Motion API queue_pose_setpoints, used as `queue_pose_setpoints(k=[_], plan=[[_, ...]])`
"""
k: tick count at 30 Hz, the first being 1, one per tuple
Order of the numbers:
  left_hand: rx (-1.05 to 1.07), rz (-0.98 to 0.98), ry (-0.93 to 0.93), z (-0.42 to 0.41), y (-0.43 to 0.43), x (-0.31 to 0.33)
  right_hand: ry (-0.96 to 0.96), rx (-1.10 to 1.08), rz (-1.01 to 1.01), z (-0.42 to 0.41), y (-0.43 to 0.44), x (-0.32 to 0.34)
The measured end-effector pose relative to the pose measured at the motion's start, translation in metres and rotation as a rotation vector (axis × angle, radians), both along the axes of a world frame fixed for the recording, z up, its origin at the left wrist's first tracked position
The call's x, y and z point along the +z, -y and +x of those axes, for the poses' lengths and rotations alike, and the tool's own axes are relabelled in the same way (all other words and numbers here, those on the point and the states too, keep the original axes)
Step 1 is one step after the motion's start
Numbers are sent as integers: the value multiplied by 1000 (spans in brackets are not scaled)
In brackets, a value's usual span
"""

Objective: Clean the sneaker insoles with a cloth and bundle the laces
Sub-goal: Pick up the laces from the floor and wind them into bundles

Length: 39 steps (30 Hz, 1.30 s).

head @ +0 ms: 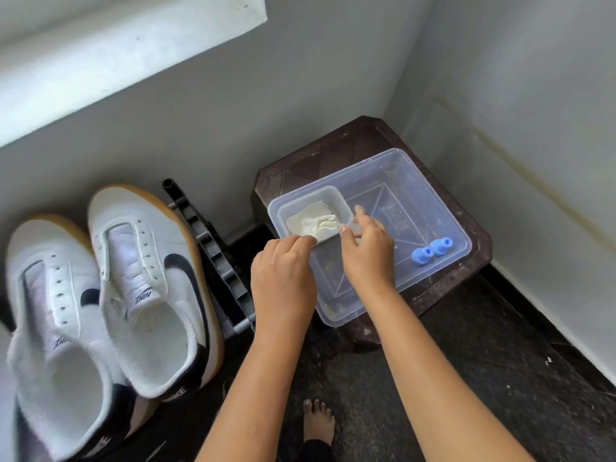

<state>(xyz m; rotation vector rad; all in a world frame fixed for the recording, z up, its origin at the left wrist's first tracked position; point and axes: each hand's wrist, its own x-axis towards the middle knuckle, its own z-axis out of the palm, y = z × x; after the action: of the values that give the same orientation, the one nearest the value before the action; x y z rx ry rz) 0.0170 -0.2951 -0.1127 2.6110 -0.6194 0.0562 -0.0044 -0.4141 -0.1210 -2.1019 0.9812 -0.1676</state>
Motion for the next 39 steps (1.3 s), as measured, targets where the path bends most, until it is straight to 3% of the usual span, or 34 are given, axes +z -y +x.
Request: queue_pose_setpoints(k=[5,15,20,25,29,34,39], plan=[[-44,-93,-78,-42,-39,11,324,0,-73,-24,-42,14],[-243,-86,-206,-102,-149,-23,320,76,-39,-97,-150,-7],[-363,69,-365,-128,-239,-69,137,183,-29,-135,-210,-49],[-288,196,-558,-156,-353,-104,-210,325,94,-170,-275,-110],[-194,260,-726,-167,-421,-129,-380,423,166,-187,-324,-153],[-143,362,-861,-183,-460,-166,-635,582,266,-204,-362,-207],[-99,285,-925,-186,-459,-215,-807,806,201,-208,-372,-275]])
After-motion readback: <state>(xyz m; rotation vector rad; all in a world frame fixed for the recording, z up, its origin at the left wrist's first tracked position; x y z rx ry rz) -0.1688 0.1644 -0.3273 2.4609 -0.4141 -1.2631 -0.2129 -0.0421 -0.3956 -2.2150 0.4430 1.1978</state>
